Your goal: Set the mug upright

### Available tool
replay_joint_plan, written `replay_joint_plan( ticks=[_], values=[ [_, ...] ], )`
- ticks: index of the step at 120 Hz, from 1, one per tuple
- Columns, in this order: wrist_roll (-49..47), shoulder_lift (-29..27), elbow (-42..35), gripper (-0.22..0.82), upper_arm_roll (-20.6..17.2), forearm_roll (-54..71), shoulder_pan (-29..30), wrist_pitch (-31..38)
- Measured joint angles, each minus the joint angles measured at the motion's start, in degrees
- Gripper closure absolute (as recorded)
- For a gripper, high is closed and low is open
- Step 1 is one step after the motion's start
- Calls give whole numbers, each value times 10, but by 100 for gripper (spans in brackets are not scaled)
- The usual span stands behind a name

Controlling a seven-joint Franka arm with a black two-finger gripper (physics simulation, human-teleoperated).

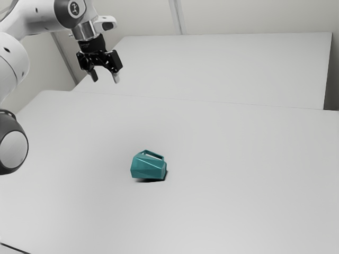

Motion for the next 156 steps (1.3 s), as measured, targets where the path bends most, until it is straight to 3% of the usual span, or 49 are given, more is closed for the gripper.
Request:
replay_joint_plan(
  ticks=[28, 47, 67, 90, 108, 125, 156],
  values=[
    [1, -16, -24, 0, 2, 3, 0, -1],
    [0, -87, -157, 0, 9, -9, -13, 0],
    [4, -142, -282, 0, 54, -65, -18, 6],
    [31, -143, -380, 0, 102, -153, -3, 11],
    [56, -142, -441, 0, 106, -208, 20, 29],
    [77, -141, -483, 0, 106, -257, 4, 52],
    [125, -119, -498, 0, 106, -324, -27, 93]
  ],
)
